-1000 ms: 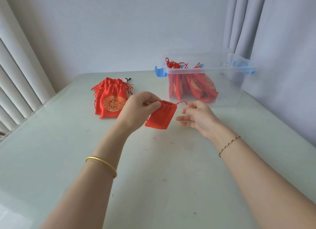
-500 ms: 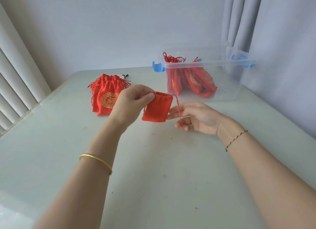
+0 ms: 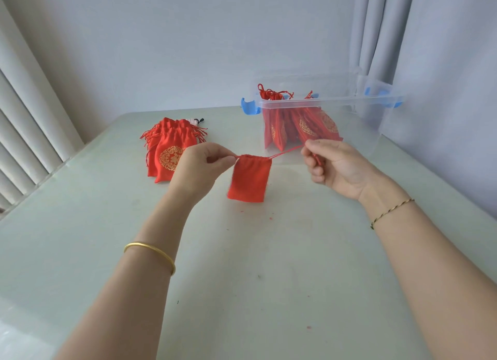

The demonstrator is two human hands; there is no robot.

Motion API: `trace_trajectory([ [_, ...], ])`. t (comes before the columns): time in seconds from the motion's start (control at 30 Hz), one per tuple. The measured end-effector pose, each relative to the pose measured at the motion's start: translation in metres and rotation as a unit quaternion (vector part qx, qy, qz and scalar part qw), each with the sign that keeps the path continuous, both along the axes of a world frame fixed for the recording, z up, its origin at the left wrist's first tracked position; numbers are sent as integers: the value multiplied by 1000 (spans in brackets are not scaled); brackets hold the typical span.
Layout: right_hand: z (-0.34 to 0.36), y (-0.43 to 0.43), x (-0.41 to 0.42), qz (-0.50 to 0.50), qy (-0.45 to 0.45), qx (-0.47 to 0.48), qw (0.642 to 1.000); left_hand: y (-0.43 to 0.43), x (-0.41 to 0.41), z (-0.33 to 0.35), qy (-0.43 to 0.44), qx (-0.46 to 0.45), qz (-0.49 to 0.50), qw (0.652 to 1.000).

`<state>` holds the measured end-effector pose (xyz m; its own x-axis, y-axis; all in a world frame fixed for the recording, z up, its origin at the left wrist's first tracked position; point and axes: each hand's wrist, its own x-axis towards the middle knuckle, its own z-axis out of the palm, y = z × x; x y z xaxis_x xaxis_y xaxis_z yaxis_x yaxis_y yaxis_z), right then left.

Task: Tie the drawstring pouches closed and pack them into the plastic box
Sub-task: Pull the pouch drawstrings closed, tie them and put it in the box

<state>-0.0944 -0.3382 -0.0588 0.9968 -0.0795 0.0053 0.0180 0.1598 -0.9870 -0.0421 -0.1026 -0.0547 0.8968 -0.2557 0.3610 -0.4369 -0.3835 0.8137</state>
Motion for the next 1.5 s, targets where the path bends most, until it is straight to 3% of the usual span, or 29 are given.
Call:
trace_trajectory([
  [0.17, 1, 0, 3, -139, 0, -41, 989, 10, 5, -1, 9, 63, 11, 998],
  [0.47, -2, -4, 1, -126, 31, -50, 990, 22, 17, -8, -17, 77, 98, 992],
  [0.73, -8, -4, 3, -225, -22, -209, 951, 34, 21, -8, -43, 100, 135, 985],
  [0.8, -7, -3, 3, -236, -18, -196, 952, 33, 19, -6, -15, 71, 131, 989],
  [0.87, -5, -1, 3, -239, 12, -136, 961, 32, 17, -4, 84, -32, 117, 989],
  [0.93, -3, -2, 3, -231, 55, -32, 971, 33, 17, -1, 243, -203, 86, 945],
  [1.0, -4, -4, 5, -218, 102, 75, 968, 34, 18, 1, 376, -373, 48, 847],
  [1.07, -7, -4, 7, -212, 136, 151, 956, 32, 19, 1, 428, -469, 27, 772],
  [1.1, -8, -3, 7, -216, 140, 166, 952, 29, 18, 2, 426, -487, 23, 762],
  [1.27, 15, 5, 0, -267, 53, 47, 961, 15, 6, 19, 302, -454, -43, 837],
  [1.5, 62, 50, -18, -152, -101, -55, 982, -15, -28, 45, 245, -312, -189, 898],
])
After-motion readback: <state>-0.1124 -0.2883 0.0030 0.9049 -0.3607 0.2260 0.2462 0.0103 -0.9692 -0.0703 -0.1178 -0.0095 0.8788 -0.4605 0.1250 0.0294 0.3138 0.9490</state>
